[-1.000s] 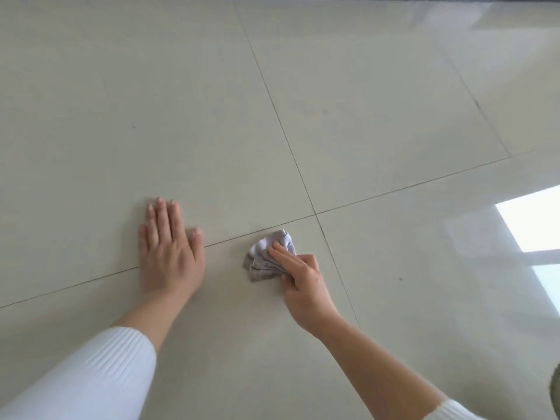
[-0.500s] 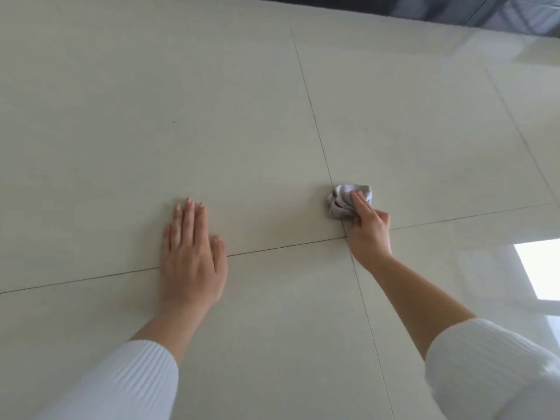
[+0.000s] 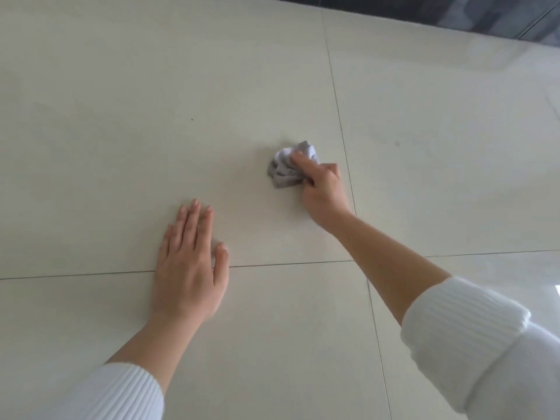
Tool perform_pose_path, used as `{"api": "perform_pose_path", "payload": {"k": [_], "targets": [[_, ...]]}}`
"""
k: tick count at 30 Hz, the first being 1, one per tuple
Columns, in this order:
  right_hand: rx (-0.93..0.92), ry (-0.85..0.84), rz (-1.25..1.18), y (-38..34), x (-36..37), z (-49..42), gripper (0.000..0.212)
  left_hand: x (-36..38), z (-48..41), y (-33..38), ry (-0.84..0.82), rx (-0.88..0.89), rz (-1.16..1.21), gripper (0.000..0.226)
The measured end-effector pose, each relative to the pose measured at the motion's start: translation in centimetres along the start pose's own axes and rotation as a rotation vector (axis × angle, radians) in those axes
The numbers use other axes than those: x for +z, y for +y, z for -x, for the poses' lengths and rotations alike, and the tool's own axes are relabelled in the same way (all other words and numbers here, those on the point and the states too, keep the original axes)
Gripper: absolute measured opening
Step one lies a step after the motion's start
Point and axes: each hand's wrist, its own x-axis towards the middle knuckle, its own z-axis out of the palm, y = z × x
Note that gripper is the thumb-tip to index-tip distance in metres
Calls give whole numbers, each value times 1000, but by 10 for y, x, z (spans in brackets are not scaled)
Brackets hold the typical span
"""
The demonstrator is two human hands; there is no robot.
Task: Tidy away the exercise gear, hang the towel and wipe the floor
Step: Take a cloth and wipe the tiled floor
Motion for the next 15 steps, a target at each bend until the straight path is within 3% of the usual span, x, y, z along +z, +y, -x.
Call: {"api": "perform_pose_path", "payload": {"k": [8,10,12,15], "targets": [[-543,-386,282,43,-3,78,54,-5,0,1,-22,-11,14,63],[-586,-325,368,57,-17,54,62,-6,0,2,-29,-11,14,63],[-449,-145,372,64,-27,14,67,-6,0,2,-35,-17,19,63],[-19,97,221,49,-24,-51,47,-6,0,3,-27,-22,21,63]]}}
